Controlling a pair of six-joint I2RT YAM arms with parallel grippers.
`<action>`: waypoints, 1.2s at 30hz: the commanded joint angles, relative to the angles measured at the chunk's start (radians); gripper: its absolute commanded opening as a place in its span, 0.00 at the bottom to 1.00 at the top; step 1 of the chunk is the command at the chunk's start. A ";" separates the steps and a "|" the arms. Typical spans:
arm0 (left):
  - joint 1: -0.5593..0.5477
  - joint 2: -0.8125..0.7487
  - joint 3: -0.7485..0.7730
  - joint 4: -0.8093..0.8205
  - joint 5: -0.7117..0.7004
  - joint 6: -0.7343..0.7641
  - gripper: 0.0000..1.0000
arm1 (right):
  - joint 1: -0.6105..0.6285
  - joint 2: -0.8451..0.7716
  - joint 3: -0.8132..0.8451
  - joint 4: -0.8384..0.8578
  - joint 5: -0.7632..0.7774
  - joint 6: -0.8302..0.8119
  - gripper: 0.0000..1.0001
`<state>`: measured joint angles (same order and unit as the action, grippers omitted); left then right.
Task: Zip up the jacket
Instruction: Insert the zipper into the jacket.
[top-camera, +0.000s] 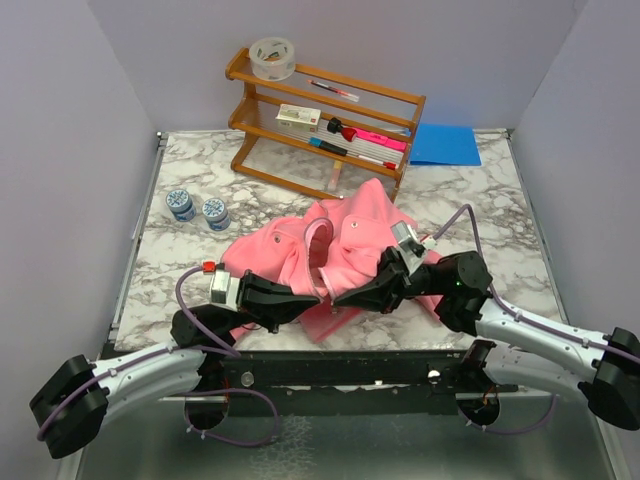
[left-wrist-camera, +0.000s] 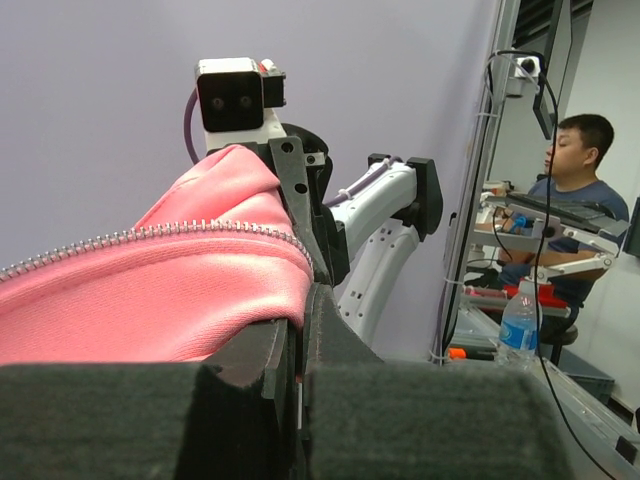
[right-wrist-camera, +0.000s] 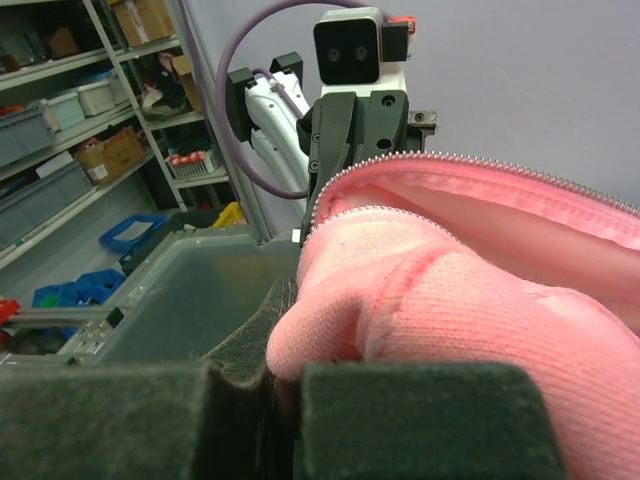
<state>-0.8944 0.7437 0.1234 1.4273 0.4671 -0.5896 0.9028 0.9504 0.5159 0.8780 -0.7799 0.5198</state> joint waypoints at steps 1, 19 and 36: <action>-0.002 0.012 0.040 0.046 0.033 0.019 0.00 | -0.001 0.017 0.048 0.076 -0.047 0.008 0.00; -0.003 0.023 0.044 0.045 0.039 0.022 0.00 | -0.001 0.017 0.037 0.113 -0.014 0.010 0.00; -0.002 0.019 0.048 0.041 0.060 0.022 0.00 | -0.001 0.028 0.045 0.119 0.013 0.003 0.00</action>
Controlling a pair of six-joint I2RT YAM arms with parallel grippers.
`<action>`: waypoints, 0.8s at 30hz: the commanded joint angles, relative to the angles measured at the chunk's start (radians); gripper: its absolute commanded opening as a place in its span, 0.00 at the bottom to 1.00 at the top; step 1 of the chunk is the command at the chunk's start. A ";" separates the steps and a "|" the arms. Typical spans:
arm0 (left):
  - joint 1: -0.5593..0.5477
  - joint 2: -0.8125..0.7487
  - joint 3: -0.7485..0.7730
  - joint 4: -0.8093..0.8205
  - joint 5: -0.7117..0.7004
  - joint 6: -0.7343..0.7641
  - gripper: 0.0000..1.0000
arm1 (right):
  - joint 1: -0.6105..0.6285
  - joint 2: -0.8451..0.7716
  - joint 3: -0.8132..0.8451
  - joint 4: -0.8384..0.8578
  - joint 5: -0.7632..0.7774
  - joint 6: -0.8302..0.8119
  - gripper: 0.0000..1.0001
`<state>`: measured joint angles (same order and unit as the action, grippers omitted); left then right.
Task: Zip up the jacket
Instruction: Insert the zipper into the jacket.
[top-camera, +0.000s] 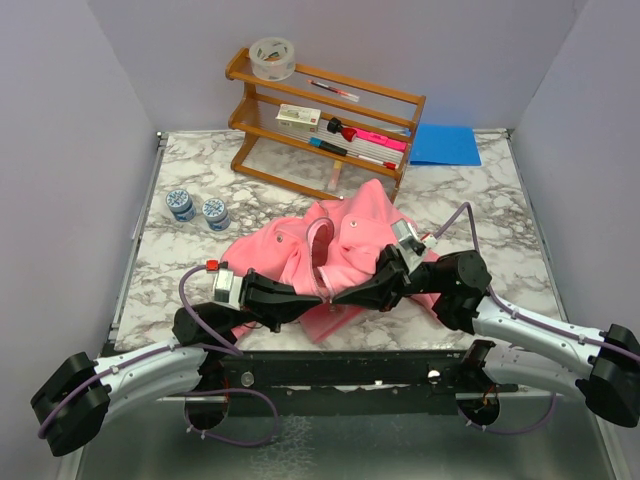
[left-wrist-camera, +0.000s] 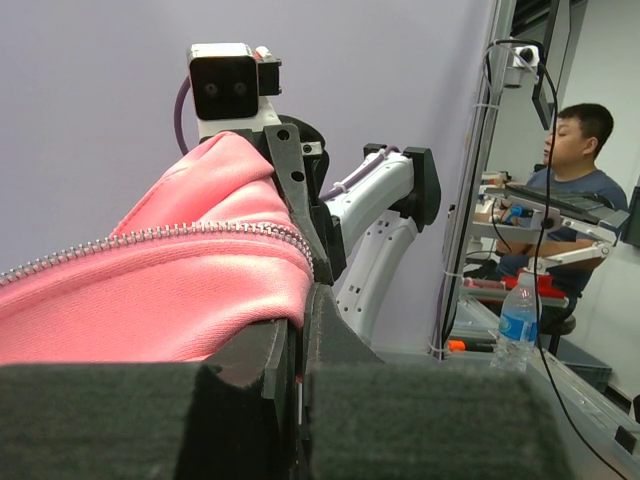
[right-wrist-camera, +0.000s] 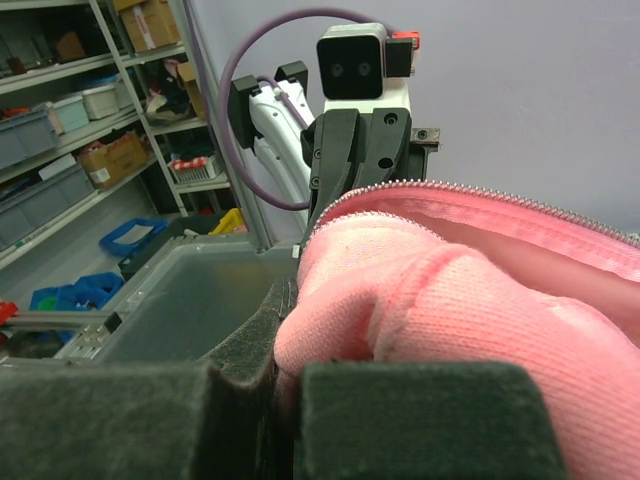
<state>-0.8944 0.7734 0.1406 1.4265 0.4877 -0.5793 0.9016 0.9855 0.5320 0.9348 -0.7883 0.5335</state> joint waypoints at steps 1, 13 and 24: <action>-0.002 -0.014 0.031 0.041 0.040 0.012 0.00 | 0.000 -0.007 0.029 0.061 0.025 -0.012 0.00; -0.002 -0.015 0.030 0.029 0.045 0.014 0.00 | 0.000 0.000 0.036 0.057 0.031 -0.016 0.00; -0.002 -0.018 0.032 -0.011 0.033 0.034 0.00 | 0.000 0.018 0.049 0.064 0.027 -0.002 0.00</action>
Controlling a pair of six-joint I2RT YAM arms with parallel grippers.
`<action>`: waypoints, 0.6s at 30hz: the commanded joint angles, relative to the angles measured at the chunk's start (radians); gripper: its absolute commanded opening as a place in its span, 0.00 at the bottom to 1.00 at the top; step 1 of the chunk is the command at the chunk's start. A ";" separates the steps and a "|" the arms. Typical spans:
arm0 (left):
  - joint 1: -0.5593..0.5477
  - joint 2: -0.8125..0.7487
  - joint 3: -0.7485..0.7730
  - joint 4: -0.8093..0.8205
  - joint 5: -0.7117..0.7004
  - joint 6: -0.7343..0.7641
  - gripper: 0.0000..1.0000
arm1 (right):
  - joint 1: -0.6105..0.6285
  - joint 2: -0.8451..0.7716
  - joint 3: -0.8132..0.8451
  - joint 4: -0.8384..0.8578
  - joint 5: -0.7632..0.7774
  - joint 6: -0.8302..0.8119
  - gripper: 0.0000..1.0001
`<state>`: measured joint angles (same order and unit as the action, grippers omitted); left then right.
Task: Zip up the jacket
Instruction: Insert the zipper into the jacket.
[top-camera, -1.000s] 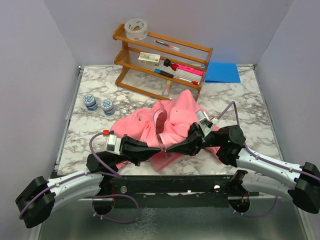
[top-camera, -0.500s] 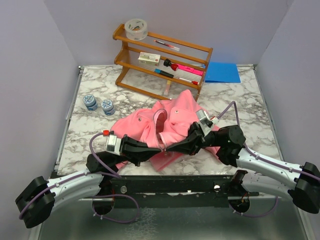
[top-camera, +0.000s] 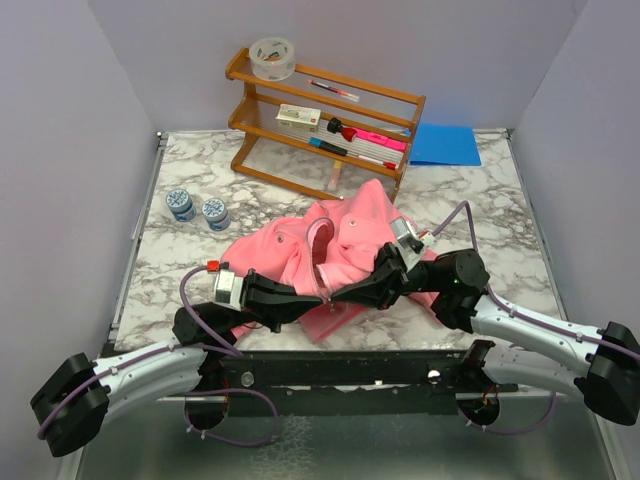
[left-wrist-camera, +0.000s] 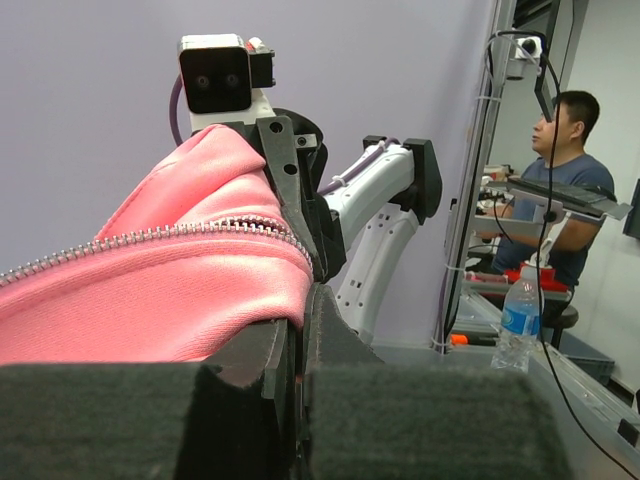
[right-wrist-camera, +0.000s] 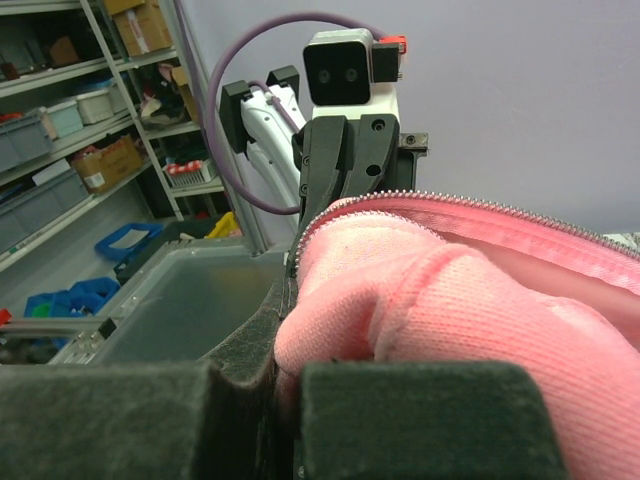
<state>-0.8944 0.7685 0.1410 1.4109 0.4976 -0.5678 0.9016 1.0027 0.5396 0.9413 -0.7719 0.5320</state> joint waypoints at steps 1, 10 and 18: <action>-0.003 -0.014 0.031 0.002 0.021 0.024 0.00 | 0.000 0.001 0.041 0.057 0.012 0.001 0.00; -0.001 -0.035 0.040 -0.108 -0.022 0.067 0.00 | 0.000 0.002 0.043 0.041 0.025 0.004 0.00; -0.002 -0.036 0.037 -0.127 -0.032 0.071 0.00 | 0.000 0.001 0.049 -0.016 0.068 -0.015 0.00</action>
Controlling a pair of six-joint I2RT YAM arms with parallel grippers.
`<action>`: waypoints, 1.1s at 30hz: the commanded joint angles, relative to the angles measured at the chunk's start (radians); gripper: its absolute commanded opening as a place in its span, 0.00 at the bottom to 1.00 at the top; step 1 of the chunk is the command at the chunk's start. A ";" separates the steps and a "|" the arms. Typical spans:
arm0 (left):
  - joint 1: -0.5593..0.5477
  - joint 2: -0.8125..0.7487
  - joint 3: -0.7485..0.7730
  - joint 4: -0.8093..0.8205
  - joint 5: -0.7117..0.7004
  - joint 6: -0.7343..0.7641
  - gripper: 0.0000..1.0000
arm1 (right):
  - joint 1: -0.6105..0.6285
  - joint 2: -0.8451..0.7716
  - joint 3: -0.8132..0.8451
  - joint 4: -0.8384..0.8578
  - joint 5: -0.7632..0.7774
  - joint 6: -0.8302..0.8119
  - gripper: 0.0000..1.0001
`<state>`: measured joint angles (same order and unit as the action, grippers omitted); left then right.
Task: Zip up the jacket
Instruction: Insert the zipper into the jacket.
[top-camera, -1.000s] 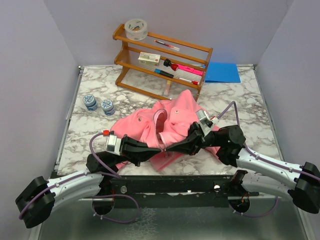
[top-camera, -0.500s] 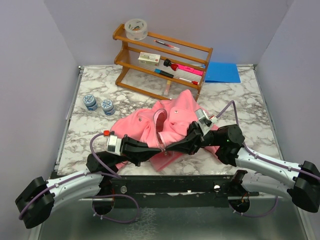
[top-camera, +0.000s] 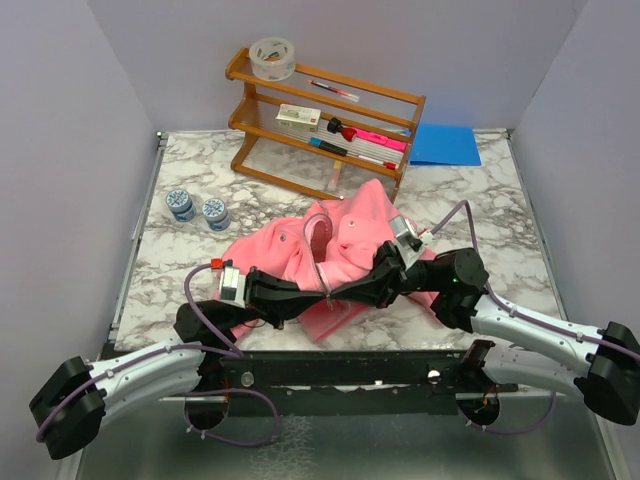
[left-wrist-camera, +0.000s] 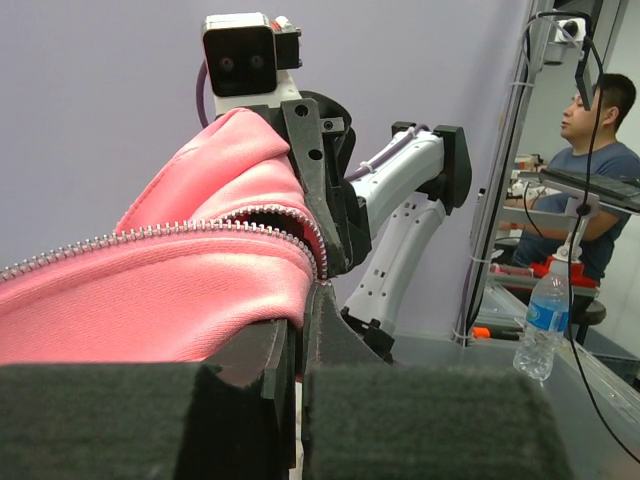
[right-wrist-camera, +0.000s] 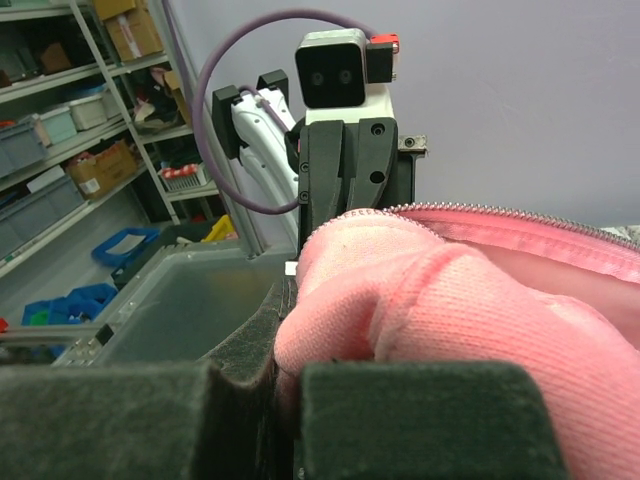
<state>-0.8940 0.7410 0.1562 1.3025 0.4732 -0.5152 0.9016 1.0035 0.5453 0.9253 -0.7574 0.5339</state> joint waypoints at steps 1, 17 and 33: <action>-0.003 -0.009 0.022 -0.019 -0.005 0.018 0.00 | 0.000 -0.001 0.043 -0.008 0.066 -0.023 0.00; -0.002 -0.022 0.010 -0.016 -0.001 0.018 0.00 | 0.000 -0.011 0.053 -0.120 0.191 -0.112 0.00; -0.002 -0.028 0.011 -0.047 -0.006 0.017 0.00 | 0.000 -0.057 0.046 -0.197 0.249 -0.196 0.00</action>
<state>-0.8852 0.7227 0.1562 1.2472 0.4301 -0.4988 0.9035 0.9569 0.5720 0.7311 -0.5697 0.3649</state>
